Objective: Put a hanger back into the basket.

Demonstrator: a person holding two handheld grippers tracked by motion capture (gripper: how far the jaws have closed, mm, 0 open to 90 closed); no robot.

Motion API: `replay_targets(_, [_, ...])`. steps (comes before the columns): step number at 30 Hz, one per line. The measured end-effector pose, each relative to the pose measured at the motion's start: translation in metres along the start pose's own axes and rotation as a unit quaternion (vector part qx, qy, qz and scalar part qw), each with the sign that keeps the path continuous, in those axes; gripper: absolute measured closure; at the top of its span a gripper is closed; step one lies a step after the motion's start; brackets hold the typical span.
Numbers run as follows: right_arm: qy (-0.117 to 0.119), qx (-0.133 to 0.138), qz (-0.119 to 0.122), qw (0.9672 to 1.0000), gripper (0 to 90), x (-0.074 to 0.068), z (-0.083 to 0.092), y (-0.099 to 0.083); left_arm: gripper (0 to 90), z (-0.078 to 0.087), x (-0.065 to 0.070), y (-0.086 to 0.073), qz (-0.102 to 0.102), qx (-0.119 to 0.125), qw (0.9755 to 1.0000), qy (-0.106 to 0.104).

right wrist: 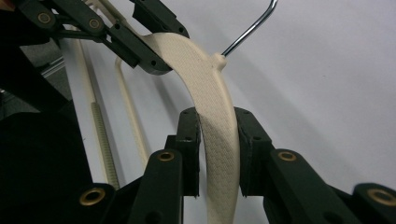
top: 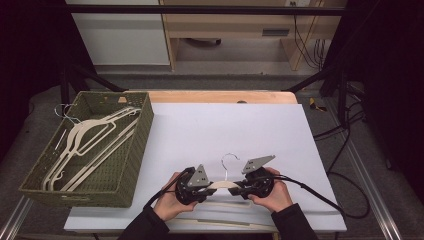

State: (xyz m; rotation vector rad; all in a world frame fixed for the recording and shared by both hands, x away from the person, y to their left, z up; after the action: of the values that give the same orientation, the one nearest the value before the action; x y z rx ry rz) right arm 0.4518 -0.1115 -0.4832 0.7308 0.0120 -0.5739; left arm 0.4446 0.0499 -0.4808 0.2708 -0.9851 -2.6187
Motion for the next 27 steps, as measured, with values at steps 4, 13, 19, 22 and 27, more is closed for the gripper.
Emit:
replay_targets(4, [0.010,0.005,0.015,0.9998,76.2,-0.002,0.005,0.001,71.9,0.005,0.000,0.002,0.019,0.014,0.9995,-0.019])
replay_targets(13, [0.020,0.041,0.016,0.9988,81.6,-0.007,0.023,0.008,44.8,0.021,-0.011,0.006,0.050,0.050,0.9975,0.004])
replay_targets(19, [0.035,0.063,0.014,0.9973,84.9,-0.012,0.032,0.011,35.4,0.035,-0.020,0.009,0.065,0.075,0.9949,0.017])
replay_targets(22, [0.047,0.077,0.013,0.9959,86.8,-0.014,0.037,0.014,34.7,0.042,-0.021,0.011,0.066,0.086,0.9939,0.016])
replay_targets(27, [0.023,0.100,0.024,0.9945,87.0,-0.014,0.044,0.018,34.6,0.049,-0.021,0.015,0.061,0.096,0.9933,0.016])
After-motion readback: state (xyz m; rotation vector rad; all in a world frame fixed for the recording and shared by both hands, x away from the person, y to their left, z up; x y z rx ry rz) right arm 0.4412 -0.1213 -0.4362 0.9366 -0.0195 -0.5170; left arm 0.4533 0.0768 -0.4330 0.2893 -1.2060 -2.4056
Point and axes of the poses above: each handheld gripper's, and its own axes: z roughly backward along the jaws, y roughly out of its top, x roughly to its right, the point moved 6 cm from there along -z, roughly forward along the jaws, and after that the axes turned 4 degrees about -x, right-handed, at the moved point
